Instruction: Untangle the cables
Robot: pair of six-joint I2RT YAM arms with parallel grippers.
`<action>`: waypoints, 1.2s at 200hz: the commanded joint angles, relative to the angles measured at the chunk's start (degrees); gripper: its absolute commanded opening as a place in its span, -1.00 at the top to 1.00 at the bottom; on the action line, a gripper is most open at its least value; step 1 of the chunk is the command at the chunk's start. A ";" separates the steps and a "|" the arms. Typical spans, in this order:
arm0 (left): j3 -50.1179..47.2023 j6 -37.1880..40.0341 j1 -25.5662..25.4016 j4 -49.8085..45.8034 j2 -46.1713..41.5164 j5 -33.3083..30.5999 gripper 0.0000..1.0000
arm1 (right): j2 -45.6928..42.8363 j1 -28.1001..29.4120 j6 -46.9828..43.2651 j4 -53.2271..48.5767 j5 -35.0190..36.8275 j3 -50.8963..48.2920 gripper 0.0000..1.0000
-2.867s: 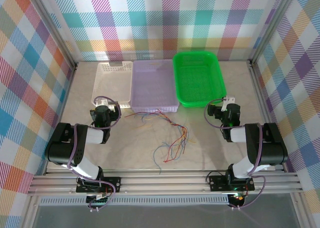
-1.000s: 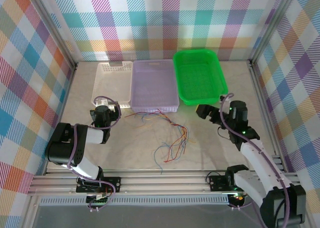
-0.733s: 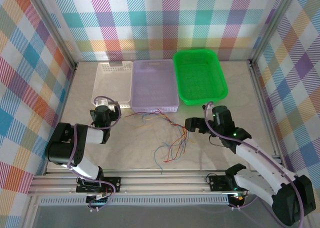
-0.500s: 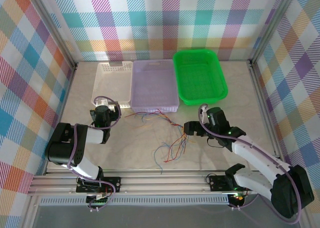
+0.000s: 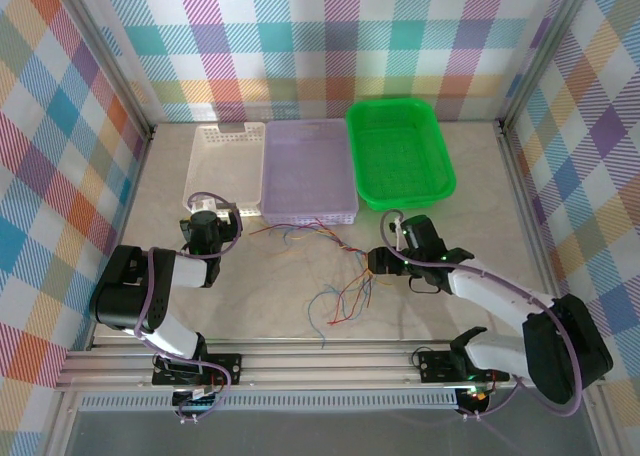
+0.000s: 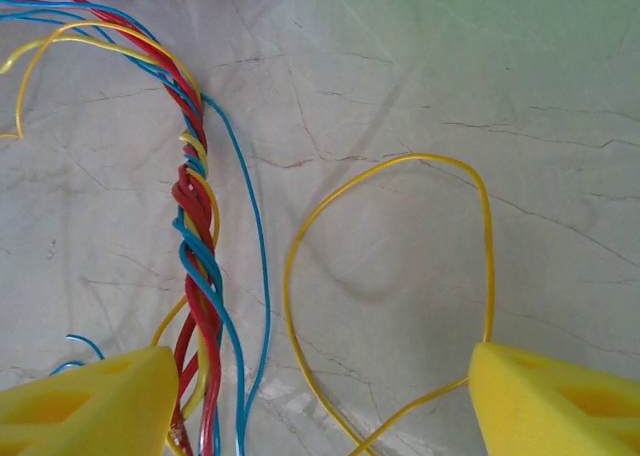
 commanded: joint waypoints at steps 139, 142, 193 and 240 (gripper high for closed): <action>-0.08 -0.13 0.23 2.23 -0.89 0.25 -1.00 | 6.79 6.76 1.14 10.77 -4.95 -0.13 0.10; -0.21 -0.09 0.28 2.40 -0.93 0.30 -1.00 | 6.67 6.87 1.14 10.68 -4.95 -0.10 0.14; 0.18 0.08 0.21 -1.79 -5.32 0.81 -1.00 | 7.34 7.35 1.49 10.83 -5.61 -0.66 0.58; 1.72 -0.48 0.20 -12.10 -13.97 1.68 -1.00 | 8.24 7.64 1.57 11.11 -7.69 -0.14 0.91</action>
